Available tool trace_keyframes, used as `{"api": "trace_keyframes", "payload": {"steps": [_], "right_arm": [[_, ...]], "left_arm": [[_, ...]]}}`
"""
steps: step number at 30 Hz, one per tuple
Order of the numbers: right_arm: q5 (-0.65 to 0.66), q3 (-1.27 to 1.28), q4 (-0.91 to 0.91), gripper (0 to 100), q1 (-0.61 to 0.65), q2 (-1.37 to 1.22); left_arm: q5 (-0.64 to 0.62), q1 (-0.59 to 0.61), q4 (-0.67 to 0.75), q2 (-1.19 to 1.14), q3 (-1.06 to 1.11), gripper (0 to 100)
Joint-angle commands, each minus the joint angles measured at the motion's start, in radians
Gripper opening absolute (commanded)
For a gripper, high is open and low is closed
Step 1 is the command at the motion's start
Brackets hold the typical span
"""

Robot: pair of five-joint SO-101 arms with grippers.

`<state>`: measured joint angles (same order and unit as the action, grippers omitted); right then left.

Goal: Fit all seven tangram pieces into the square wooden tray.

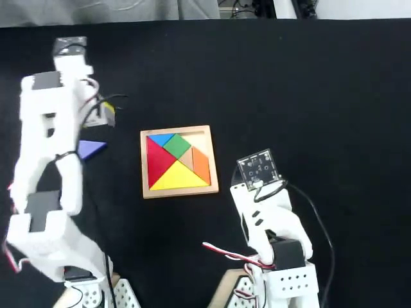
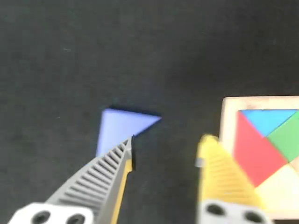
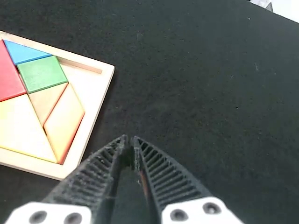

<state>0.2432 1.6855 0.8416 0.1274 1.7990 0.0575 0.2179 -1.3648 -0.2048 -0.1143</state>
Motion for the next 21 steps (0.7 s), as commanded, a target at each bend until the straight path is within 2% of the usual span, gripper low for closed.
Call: {"api": "trace_keyframes", "payload": {"steps": [1,4,12,21], "right_arm": [[-0.005,-0.001,0.008,1.1,-0.017,0.068],[-0.005,-0.001,0.008,1.1,-0.017,0.068],[-0.003,-0.001,0.008,1.1,-0.017,0.068],[-0.003,-0.001,0.009,1.1,-0.017,0.068]], "left_arm": [[-0.077,-0.074,0.012,-0.095,-0.099,3],[-0.08,-0.079,0.025,-0.172,-0.113,6],[-0.124,-0.05,0.06,-0.313,-0.15,3],[-0.127,-0.065,0.055,-0.35,-0.148,3]]}}
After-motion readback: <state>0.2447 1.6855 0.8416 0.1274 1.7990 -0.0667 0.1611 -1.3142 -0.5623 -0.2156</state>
